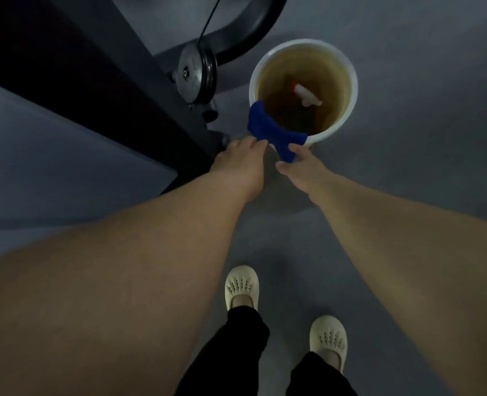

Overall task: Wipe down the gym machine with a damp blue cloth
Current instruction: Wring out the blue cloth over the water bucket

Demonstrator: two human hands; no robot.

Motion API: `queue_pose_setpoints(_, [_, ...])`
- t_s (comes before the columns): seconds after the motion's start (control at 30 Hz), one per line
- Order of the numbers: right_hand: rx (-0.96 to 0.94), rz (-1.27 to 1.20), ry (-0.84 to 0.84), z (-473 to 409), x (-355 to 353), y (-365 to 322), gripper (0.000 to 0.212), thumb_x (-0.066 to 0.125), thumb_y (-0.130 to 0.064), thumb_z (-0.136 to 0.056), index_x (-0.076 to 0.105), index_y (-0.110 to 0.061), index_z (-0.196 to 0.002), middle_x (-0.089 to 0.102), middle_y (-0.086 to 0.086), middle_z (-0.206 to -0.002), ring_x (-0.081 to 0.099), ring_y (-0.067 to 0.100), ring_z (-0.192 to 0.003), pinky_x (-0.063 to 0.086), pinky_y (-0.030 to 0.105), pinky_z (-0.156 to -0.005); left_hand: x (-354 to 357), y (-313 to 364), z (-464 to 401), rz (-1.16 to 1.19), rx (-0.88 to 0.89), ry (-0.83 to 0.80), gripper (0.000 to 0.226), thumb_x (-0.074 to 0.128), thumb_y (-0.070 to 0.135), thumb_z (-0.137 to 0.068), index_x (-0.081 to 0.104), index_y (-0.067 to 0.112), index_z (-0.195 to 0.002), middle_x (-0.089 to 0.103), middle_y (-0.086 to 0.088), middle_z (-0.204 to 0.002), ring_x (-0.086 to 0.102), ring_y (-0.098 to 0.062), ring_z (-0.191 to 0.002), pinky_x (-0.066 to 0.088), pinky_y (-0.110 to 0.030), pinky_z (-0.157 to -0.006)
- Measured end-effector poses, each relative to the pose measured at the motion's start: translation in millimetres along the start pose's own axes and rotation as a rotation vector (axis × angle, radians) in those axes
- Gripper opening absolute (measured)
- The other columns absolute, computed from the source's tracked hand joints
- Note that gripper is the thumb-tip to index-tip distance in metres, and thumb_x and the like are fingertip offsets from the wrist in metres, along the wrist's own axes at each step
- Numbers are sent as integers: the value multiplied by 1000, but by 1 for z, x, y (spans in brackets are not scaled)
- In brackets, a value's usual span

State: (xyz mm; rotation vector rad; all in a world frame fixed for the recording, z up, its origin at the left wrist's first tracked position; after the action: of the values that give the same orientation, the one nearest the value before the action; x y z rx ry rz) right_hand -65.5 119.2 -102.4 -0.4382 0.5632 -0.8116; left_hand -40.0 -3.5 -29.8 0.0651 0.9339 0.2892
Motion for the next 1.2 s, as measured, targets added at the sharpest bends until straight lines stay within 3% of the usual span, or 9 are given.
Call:
queue_pose_setpoints(0.13, [15,-230,29,-23,-1,-2,51,57,-22,-98,40,-28,-146,41,3,-146,47,17,-116,38,30,-96,10,-9,-25,-2,-25,-28,78,58,7,-93,13,22,-156,17,-2,-160,17,-26,-146,25,-45,-117])
queue_pose_setpoints(0.33, [117,-530,-56,-32,-1,-1,41,56,-27,-99,43,-17,-136,46,-2,-113,44,7,-91,29,27,-91,11,-8,-36,0,-11,-7,77,57,9,-95,13,22,-156,17,-2,-161,18,-26,-146,25,-43,-115])
queue_pose_setpoints(0.47, [21,-586,-32,-15,-9,-10,32,59,-25,-97,54,-15,-126,60,4,-120,58,13,-102,44,27,-92,7,2,-27,18,-28,-15,77,55,7,-95,12,23,-156,19,-2,-160,19,-26,-145,26,-43,-114])
queue_pose_setpoints(0.57, [-84,-607,22,10,-28,-21,8,61,-21,-96,61,-19,-104,63,5,-112,61,14,-98,49,27,-82,-2,10,-6,143,-76,18,78,53,4,-95,10,25,-156,18,-1,-160,20,-25,-145,28,-43,-113])
queue_pose_setpoints(0.7, [-97,-521,26,65,-52,-37,22,65,-6,-88,51,-23,-91,58,11,-113,60,28,-102,53,40,-84,-36,30,40,428,-40,136,70,42,0,-97,17,27,-156,22,1,-160,22,-20,-145,24,-34,-114])
queue_pose_setpoints(0.83, [-112,-397,-151,140,-70,-58,35,54,9,-82,53,-24,-94,58,9,-112,59,32,-101,53,40,-74,-68,54,90,727,-17,3,84,37,-9,-87,20,39,-154,23,2,-160,24,-18,-146,24,-35,-118])
queue_pose_setpoints(0.93, [-120,-388,-280,198,-85,-78,41,48,15,-83,55,-21,-102,64,5,-101,62,27,-92,53,36,-70,-94,68,134,576,55,-61,79,48,5,-83,26,40,-151,43,2,-149,38,-22,-138,30,-44,-115])
queue_pose_setpoints(1.07, [-226,-89,-281,265,-109,-106,40,60,5,-85,58,-27,-109,66,5,-107,65,24,-96,56,34,-77,-139,66,196,259,-17,-49,27,64,38,-88,53,37,-113,62,6,-108,56,-21,-110,37,-42,-103])
queue_pose_setpoints(1.2, [-341,339,-244,323,-121,-139,35,77,-21,-82,63,-24,-113,65,5,-114,62,21,-104,51,27,-77,-180,51,256,370,-64,19,21,73,37,-85,62,23,-96,63,1,-93,58,-17,-88,43,-31,-75])
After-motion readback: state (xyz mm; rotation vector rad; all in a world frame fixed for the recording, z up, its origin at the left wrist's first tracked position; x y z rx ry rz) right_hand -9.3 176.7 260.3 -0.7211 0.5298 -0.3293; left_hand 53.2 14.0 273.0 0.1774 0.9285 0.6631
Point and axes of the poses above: each hand's wrist, its own z-axis away from the middle knuckle, its own x-axis out of the palm, y = z × x, the point moved 5 cm from there along -z, towards the middle knuckle
